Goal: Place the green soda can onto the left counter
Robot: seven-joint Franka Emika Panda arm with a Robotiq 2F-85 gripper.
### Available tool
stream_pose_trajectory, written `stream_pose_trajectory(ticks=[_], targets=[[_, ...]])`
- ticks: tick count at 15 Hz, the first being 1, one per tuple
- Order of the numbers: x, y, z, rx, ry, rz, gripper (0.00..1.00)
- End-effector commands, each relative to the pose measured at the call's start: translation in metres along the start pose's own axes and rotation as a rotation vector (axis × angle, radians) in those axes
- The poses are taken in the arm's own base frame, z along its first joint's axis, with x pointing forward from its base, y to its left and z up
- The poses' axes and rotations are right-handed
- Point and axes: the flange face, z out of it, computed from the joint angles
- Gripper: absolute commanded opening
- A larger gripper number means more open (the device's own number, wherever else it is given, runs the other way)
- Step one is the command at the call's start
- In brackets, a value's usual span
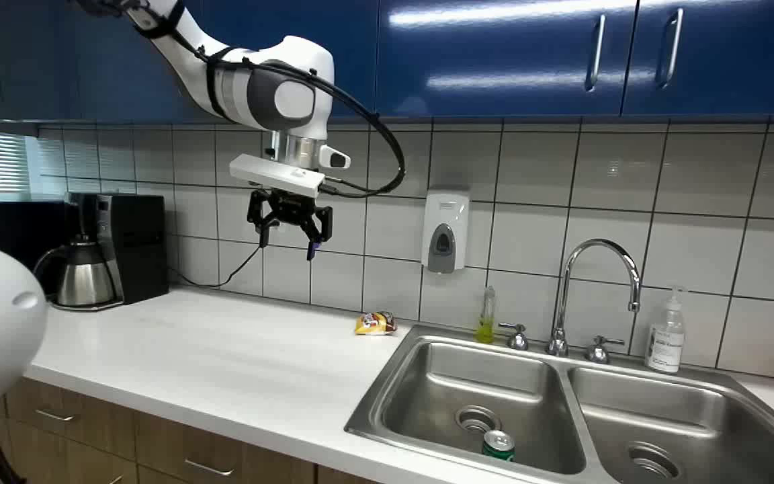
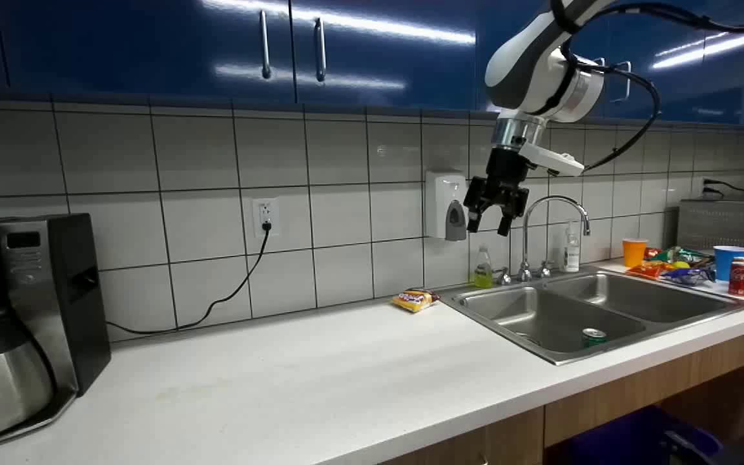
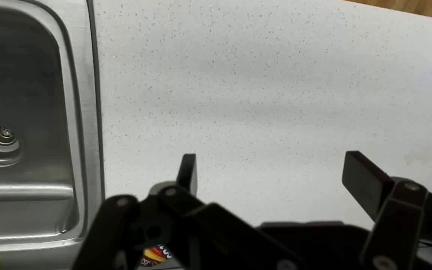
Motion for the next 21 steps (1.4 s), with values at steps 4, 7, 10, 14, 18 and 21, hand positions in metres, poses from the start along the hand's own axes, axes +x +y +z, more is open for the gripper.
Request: stream_pose_trajectory(ticks=[4, 7, 10, 14, 18, 21], targets=[[0.0, 0.0, 0.0, 0.0, -0.002, 0.0, 1.0], [0.005, 0.009, 0.006, -0.007, 0.0, 0.022, 1.0], [0.01, 0.034, 0.019, -0.017, 0.009, 0.071, 1.0], [0.01, 0.082, 0.039, -0.046, 0.018, 0.167, 1.0], [0.007, 0.129, 0.053, -0.069, 0.024, 0.269, 1.0], [0.003, 0.162, 0.057, -0.085, 0.033, 0.336, 1.0]])
